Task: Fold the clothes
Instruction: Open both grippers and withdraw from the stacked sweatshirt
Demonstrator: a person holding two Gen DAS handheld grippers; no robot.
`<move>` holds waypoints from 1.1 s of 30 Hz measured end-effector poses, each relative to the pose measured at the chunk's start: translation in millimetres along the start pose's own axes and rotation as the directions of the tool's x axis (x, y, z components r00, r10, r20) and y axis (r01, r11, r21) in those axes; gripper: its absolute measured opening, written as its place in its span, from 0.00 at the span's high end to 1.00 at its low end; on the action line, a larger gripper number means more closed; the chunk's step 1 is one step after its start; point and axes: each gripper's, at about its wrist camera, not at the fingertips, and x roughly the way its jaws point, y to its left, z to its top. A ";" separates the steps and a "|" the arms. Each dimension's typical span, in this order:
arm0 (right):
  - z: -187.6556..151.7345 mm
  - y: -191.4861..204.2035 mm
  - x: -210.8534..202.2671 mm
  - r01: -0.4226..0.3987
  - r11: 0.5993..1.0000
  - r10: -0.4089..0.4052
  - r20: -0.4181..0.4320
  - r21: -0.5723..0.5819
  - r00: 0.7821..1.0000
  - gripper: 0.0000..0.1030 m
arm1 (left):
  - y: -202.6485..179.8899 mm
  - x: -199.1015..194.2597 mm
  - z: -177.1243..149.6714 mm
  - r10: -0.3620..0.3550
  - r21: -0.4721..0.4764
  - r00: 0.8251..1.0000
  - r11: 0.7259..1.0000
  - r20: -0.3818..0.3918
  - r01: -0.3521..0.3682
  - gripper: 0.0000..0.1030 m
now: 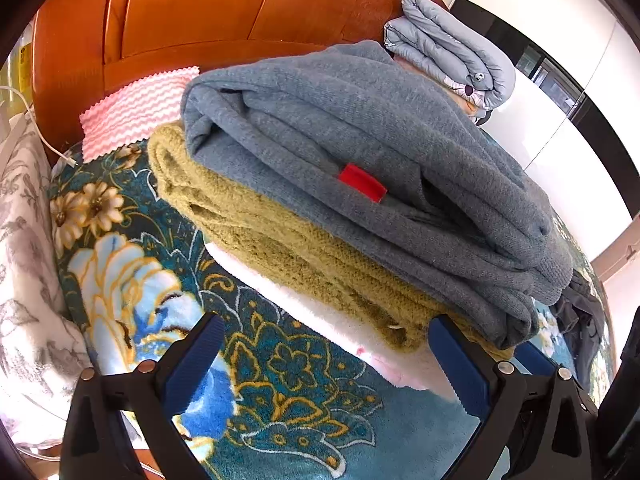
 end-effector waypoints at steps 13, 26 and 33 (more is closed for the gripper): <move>-4.1 -17.1 6.4 0.025 0.998 -0.025 0.005 0.053 1.000 0.00 | -3.9 0.3 -0.1 0.034 0.032 0.999 0.999 0.034 -0.035 0.00; -6.1 -18.7 10.4 0.053 0.998 -0.053 -0.007 0.038 0.999 0.00 | -9.4 -10.9 0.5 0.075 0.065 0.993 0.995 0.091 -0.081 0.00; -6.9 -22.5 12.7 0.077 0.996 -0.076 -0.022 0.047 0.997 0.00 | -13.3 -11.4 -4.5 0.083 0.099 0.991 0.991 0.106 -0.094 0.00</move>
